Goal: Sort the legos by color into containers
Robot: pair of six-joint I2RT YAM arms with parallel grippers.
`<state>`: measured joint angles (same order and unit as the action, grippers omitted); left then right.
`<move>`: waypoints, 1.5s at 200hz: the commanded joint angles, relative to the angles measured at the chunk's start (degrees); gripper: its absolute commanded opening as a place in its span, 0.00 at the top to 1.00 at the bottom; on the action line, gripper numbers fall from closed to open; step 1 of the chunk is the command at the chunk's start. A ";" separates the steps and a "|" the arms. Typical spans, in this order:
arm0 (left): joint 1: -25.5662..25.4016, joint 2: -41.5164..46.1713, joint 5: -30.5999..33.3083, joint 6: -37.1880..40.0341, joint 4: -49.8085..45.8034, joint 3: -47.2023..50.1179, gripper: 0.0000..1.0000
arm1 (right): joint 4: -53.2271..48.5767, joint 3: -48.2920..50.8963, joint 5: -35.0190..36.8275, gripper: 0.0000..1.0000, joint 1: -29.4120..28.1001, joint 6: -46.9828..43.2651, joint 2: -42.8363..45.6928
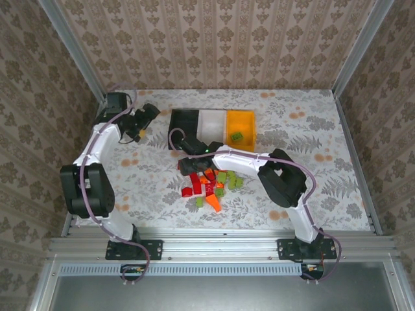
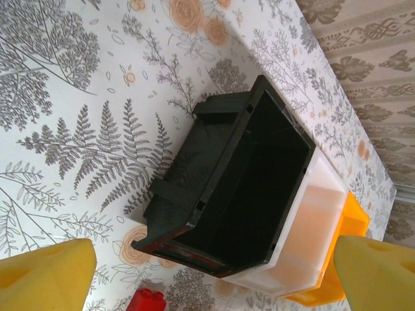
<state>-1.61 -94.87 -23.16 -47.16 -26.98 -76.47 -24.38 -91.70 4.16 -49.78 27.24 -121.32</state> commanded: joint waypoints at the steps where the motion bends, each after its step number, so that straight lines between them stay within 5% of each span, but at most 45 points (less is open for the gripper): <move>1: 0.20 -1.23 -2.68 -1.54 0.90 0.61 0.04 | -0.35 -3.22 -1.97 0.36 -0.10 1.85 -2.22; 171: 0.47 -2.25 -3.77 -2.23 1.41 0.71 0.04 | 1.45 -6.91 -0.92 0.62 -0.13 2.85 -7.88; 300: 0.53 -2.36 -4.53 -2.85 1.89 0.97 0.04 | 4.00 -6.15 0.29 0.73 -0.14 2.81 -4.44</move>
<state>-1.41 -96.68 -26.81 -49.30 -26.09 -76.44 -22.13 -97.10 3.86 -49.78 30.24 -128.40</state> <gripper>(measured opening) 0.959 0.274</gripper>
